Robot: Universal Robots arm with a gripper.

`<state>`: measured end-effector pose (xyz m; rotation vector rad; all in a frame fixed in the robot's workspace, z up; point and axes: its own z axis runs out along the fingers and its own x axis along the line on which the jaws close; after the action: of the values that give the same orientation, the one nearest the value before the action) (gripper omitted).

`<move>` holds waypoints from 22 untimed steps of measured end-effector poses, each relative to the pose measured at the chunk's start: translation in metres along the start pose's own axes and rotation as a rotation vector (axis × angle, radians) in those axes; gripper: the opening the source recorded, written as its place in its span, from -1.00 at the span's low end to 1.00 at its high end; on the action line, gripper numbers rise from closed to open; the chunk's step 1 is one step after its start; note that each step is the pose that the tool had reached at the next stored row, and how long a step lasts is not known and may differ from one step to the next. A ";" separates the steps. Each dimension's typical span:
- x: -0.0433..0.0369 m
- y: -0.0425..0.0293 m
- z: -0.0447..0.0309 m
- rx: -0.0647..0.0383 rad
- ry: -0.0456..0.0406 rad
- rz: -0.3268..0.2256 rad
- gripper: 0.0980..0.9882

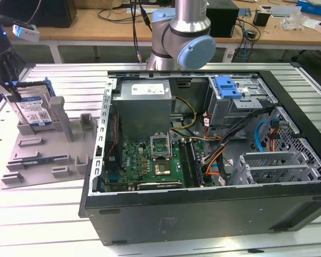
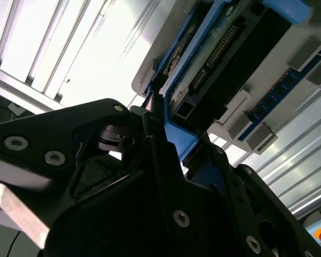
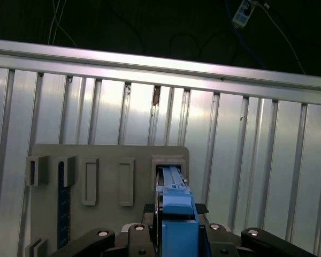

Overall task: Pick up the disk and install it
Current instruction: 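Pick up the disk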

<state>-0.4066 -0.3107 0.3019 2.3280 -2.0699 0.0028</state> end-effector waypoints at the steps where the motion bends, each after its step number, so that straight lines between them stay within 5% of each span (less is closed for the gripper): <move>1: 0.0000 0.0000 -0.0008 0.000 0.0006 0.000 -0.39; 13: 0.0002 0.0002 -0.0132 -0.002 0.0144 0.000 -0.39; 22: 0.0006 0.0004 -0.0342 -0.002 0.0179 0.000 -0.39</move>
<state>-0.4063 -0.3107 0.3361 2.3176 -2.0612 0.0214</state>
